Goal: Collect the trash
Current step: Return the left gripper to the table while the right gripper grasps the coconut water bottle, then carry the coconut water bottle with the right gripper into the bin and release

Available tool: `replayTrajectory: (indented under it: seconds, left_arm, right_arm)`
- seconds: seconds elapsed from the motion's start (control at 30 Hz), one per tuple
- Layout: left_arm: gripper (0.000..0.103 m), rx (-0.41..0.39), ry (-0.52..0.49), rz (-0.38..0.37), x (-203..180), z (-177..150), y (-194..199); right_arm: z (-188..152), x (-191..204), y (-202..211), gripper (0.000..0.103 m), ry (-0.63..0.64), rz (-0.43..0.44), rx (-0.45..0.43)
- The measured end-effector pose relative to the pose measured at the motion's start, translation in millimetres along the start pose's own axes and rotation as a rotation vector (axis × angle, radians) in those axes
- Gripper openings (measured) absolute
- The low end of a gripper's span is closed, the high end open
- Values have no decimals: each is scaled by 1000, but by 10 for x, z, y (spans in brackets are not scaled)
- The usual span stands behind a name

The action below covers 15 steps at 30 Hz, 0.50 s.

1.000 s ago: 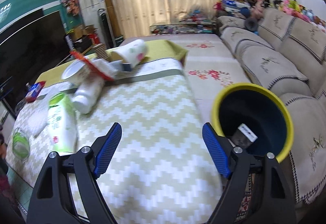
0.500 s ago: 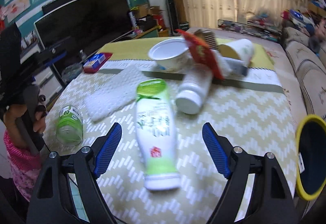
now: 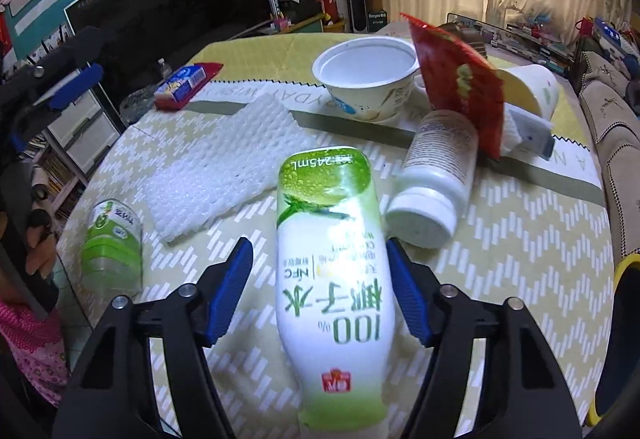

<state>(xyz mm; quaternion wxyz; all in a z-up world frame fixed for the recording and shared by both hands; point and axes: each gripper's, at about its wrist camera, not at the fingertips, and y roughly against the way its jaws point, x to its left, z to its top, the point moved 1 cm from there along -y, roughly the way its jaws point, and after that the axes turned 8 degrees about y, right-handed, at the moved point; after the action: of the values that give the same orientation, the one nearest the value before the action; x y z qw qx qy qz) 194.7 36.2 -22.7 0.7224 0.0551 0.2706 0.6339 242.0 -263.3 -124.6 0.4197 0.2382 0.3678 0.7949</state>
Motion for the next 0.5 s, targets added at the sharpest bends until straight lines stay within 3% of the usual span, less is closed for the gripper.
replayTrajectory:
  seconds: [0.27,0.5]
  left_arm:
    - [98,12,-11,-2,-33,-25,-19]
    - [98,16,-8,-8,-37,-35,-27]
  right_arm:
    - [-55,-44,101,51,-31,14,-29]
    - [-168,-161,436,51,-88,20,-102]
